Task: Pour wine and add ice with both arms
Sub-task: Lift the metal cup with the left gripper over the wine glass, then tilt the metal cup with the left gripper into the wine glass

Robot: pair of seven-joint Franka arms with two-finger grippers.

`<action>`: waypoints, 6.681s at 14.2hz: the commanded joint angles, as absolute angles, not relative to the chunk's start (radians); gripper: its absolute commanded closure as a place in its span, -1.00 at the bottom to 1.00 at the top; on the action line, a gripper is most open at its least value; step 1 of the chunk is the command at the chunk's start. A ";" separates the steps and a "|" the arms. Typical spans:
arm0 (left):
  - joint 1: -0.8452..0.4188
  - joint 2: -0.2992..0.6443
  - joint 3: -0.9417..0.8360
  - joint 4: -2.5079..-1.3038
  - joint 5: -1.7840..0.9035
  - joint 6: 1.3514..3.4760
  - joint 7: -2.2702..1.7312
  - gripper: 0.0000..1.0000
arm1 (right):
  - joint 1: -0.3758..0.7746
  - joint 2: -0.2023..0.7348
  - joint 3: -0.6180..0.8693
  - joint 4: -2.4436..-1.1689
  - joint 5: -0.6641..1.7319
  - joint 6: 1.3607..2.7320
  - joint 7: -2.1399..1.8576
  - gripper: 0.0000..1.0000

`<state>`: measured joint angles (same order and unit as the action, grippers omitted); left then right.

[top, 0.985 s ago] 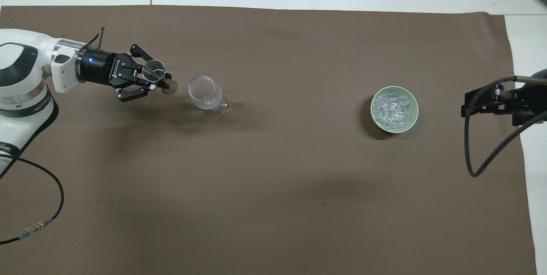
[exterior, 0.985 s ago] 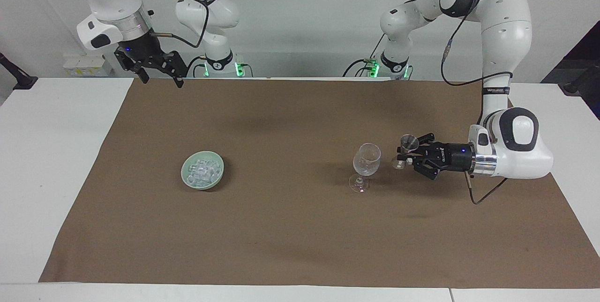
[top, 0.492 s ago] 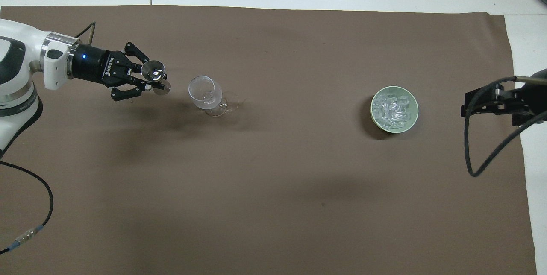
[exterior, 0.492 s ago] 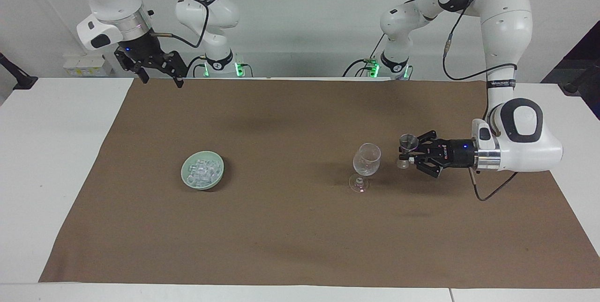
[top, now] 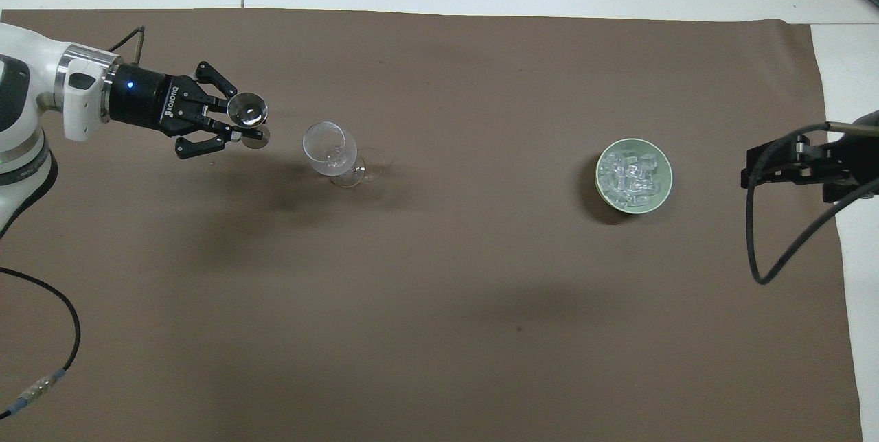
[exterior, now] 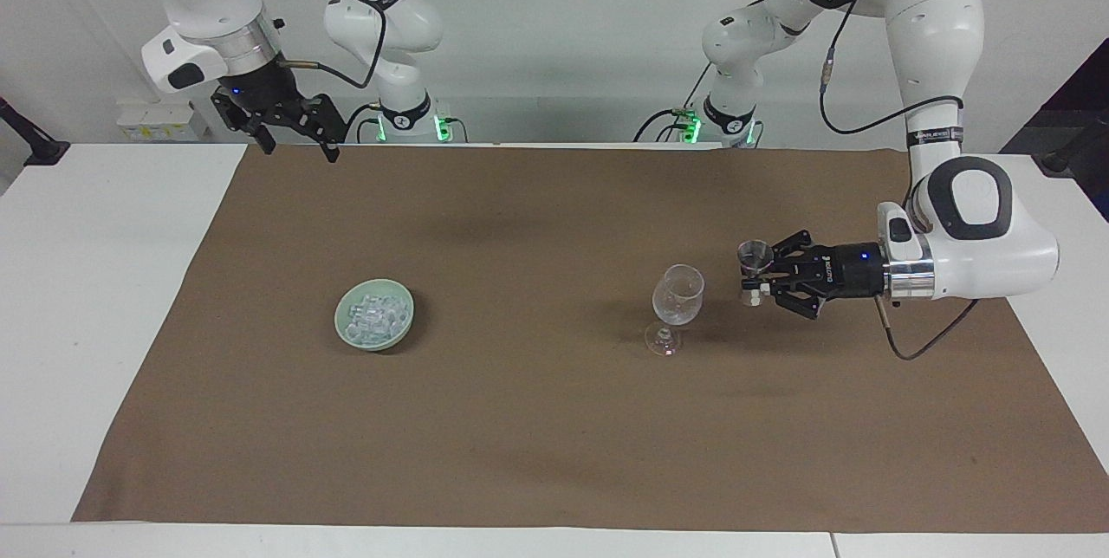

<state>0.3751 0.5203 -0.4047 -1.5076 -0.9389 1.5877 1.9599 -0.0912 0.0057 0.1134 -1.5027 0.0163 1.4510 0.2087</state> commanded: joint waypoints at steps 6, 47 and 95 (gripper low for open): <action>0.345 0.479 -0.385 -1.534 -0.897 1.627 1.931 1.00 | -0.110 -0.006 0.123 -1.511 0.035 1.459 0.190 -1.00; 0.158 0.354 -0.385 -1.513 -0.436 1.758 1.462 1.00 | -0.110 -0.006 0.123 -1.511 0.035 1.457 0.190 -1.00; -0.110 0.322 -0.387 -1.433 0.359 1.729 1.094 1.00 | -0.110 -0.006 0.123 -1.511 0.035 1.457 0.190 -1.00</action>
<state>-0.0779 0.3377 -0.4043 -1.4319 0.3221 1.7494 1.1104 -0.0912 0.0057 0.1134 -1.5026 0.0163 1.4510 0.2087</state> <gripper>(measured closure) 0.784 0.000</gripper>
